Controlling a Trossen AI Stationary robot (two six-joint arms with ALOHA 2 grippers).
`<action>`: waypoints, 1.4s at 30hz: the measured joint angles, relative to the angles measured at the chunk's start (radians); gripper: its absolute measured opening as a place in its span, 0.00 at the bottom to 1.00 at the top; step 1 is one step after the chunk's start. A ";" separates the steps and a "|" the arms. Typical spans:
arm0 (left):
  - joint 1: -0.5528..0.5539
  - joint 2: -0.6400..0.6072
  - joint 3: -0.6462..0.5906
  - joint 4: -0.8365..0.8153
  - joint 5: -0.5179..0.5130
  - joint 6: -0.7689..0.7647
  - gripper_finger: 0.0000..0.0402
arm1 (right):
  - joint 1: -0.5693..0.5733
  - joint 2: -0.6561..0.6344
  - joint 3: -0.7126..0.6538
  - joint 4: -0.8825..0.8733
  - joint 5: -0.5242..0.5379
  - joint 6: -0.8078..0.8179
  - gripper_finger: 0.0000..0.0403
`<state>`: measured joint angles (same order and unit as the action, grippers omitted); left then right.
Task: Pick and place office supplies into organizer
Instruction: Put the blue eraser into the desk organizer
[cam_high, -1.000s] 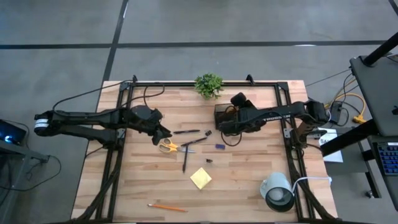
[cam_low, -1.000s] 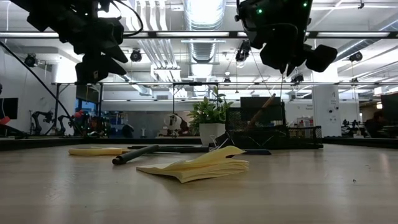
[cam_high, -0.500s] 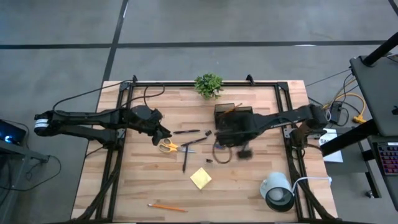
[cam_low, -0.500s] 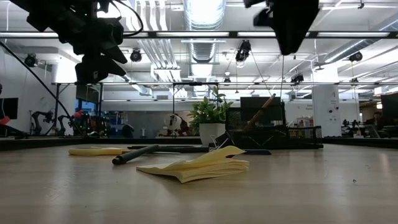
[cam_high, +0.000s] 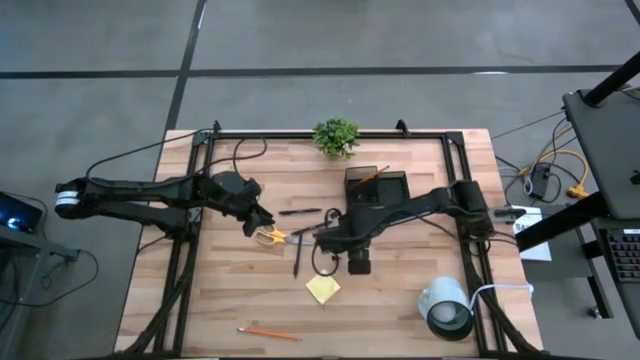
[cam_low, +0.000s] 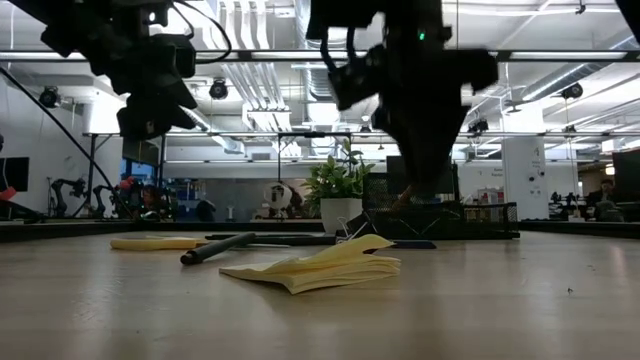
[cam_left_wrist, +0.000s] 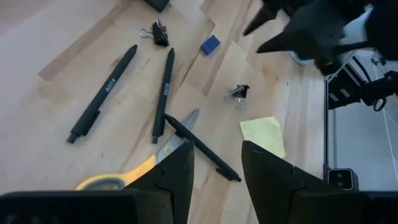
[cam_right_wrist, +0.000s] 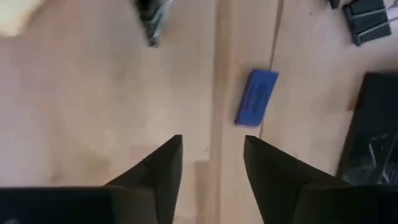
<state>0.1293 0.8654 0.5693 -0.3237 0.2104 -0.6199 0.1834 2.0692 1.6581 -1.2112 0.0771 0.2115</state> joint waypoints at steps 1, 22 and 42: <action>0.000 0.000 -0.002 0.000 0.000 0.000 0.29 | -0.002 0.008 -0.004 0.016 0.003 0.001 0.42; 0.000 0.000 -0.007 -0.010 0.008 0.060 0.29 | -0.127 -0.009 -0.231 0.290 -0.091 0.016 0.50; 0.000 0.000 -0.010 -0.008 0.006 0.060 0.29 | -0.142 -0.064 -0.259 0.340 -0.036 0.061 0.27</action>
<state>0.1291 0.8654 0.5594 -0.3320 0.2165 -0.5598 0.0415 2.0054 1.3994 -0.8714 0.0406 0.2721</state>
